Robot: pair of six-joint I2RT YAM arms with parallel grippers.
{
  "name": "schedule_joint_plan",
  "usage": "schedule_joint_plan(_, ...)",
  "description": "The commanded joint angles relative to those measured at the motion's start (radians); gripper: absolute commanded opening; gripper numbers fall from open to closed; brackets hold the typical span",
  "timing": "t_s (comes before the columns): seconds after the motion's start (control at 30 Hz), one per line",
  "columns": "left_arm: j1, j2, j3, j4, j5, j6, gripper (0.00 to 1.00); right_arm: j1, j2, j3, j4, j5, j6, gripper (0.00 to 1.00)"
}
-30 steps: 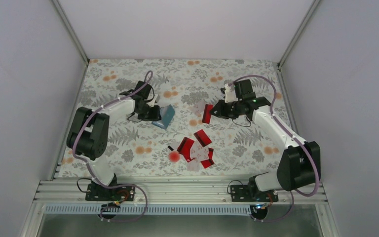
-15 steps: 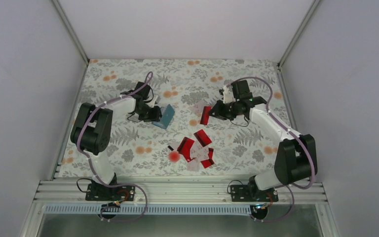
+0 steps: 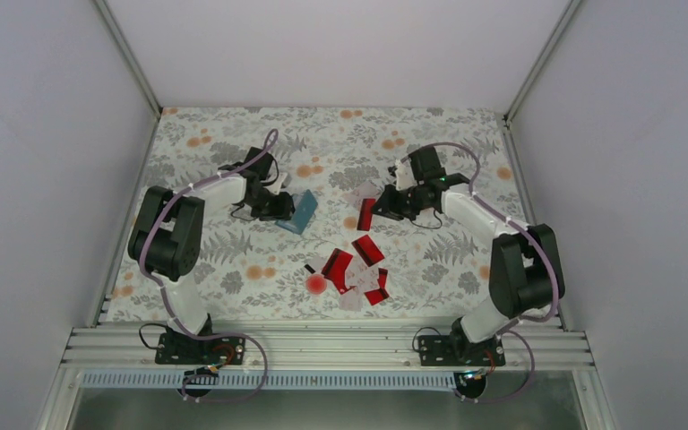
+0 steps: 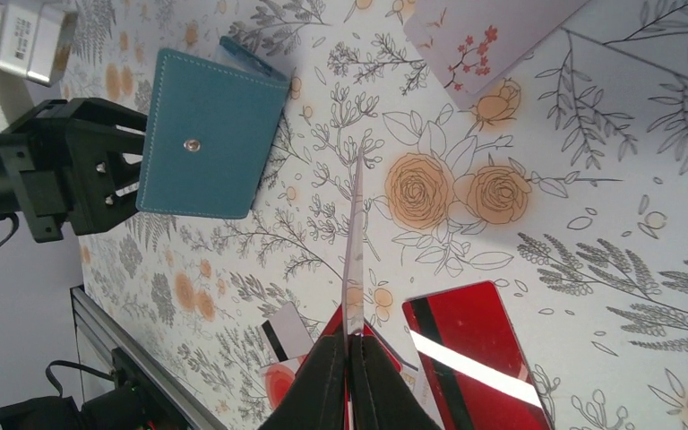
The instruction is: Put the credit cards into the card holder
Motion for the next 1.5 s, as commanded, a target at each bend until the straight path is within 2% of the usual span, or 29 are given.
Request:
schedule_joint_plan(0.0,0.005,0.029,0.012,-0.003,0.053,0.024,0.45,0.036,0.041,0.040,0.036,-0.020,0.008,0.04)
schedule_joint_plan(0.13,0.005,0.035,0.017,0.002,0.066,0.021,0.45,0.069,0.080,0.069,0.058,-0.022,0.018,0.04)
schedule_joint_plan(0.47,0.007,0.044,0.042,0.003,0.103,0.009,0.44,0.172,0.303,0.210,0.127,-0.026,0.036,0.04)
schedule_joint_plan(0.73,0.008,0.059,0.058,0.001,0.128,-0.001,0.44,0.202,0.454,0.322,0.150,-0.034,0.025,0.04)
schedule_joint_plan(1.0,0.012,0.087,0.056,0.005,0.103,-0.026,0.44,0.205,0.476,0.318,0.154,-0.044,0.011,0.04)
schedule_joint_plan(1.27,0.012,0.108,0.089,-0.006,0.146,-0.033,0.44,0.207,0.497,0.337,0.156,-0.074,0.003,0.04)
schedule_joint_plan(1.47,0.013,0.125,0.098,0.023,0.232,-0.060,0.44,0.218,0.524,0.369,0.138,-0.089,-0.014,0.04)
